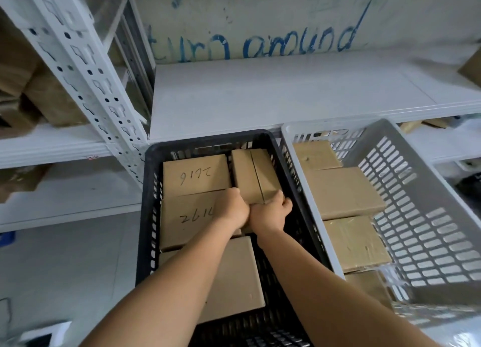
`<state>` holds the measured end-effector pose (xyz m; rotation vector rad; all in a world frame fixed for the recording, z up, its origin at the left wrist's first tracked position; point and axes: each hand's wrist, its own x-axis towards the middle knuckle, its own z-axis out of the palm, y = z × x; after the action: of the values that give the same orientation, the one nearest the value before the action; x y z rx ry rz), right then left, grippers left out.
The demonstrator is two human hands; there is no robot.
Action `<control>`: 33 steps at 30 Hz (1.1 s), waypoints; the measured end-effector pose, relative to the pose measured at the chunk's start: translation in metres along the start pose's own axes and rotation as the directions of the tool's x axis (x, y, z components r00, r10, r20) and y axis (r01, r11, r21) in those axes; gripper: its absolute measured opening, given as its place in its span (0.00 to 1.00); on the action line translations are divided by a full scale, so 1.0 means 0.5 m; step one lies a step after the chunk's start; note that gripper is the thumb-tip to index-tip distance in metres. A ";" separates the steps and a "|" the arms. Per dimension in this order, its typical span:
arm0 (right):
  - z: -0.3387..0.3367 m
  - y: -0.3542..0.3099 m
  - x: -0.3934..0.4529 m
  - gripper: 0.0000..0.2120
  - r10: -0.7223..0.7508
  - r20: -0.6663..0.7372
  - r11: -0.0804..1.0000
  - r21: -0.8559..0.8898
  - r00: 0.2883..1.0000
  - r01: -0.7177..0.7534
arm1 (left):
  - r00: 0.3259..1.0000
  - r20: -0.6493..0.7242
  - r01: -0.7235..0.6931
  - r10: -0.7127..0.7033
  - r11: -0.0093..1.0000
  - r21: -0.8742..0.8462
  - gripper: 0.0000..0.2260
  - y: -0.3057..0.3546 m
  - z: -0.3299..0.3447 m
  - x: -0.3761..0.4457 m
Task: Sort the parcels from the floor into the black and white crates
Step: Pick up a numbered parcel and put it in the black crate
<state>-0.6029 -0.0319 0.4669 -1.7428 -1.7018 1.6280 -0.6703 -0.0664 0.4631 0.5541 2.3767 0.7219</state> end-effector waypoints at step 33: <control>-0.042 0.045 0.023 0.21 0.299 0.117 0.894 0.312 0.947 -0.321 | 0.927 0.204 -0.369 0.315 0.862 0.348 0.20 0.018 -0.006 0.056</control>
<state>-0.5773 -0.0189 0.4514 -1.8744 -1.1255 1.9865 -0.6910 -0.0456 0.4588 1.1800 2.3163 0.3400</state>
